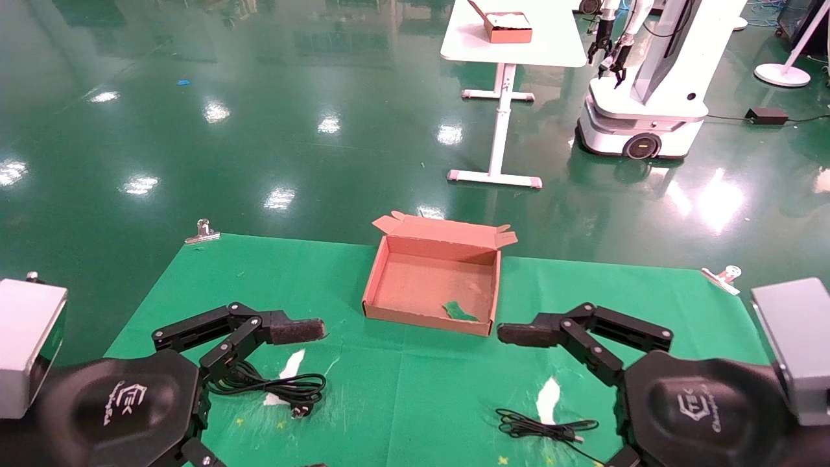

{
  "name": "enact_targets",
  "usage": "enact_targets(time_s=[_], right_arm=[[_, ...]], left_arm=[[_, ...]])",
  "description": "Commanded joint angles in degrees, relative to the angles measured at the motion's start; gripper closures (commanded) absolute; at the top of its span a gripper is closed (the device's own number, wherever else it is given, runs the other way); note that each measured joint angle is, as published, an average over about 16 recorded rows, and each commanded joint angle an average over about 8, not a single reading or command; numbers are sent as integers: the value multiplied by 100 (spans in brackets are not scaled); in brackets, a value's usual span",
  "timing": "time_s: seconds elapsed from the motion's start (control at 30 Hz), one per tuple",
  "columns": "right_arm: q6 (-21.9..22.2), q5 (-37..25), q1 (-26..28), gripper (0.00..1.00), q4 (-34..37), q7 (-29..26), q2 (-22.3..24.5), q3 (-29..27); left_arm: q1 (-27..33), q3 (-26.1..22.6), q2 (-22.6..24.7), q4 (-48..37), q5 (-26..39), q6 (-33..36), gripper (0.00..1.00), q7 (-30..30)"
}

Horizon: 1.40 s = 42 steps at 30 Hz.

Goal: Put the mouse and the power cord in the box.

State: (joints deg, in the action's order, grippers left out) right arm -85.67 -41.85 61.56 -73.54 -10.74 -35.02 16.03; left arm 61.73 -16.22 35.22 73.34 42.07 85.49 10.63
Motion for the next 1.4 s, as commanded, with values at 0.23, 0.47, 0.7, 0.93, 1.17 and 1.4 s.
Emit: enact_targets(time_s=[0.23,0.47,0.7,0.93,1.17,1.4], right_arm=[[0,0,0,0,0,0,0,0],[0,0,0,0,0,0,0,0],[1,0,-1,0,-2,-1,0,0],[-35,-102,16,0,64,61,8,33],[-320,-718,256,0,653,418,-26,316],[-401,-1952,921,0,1856,1325,-207,988]], left_arm=[[0,0,0,0,0,0,0,0],[0,0,0,0,0,0,0,0],[-2,3,-3,3,-3,3,0,2],[50,-58,-5,-40,170,40,0,-71],[694,-545,225,-652,1340,326,0,-564],[1727,-1429,822,-1945,3009,448,0,-1544]])
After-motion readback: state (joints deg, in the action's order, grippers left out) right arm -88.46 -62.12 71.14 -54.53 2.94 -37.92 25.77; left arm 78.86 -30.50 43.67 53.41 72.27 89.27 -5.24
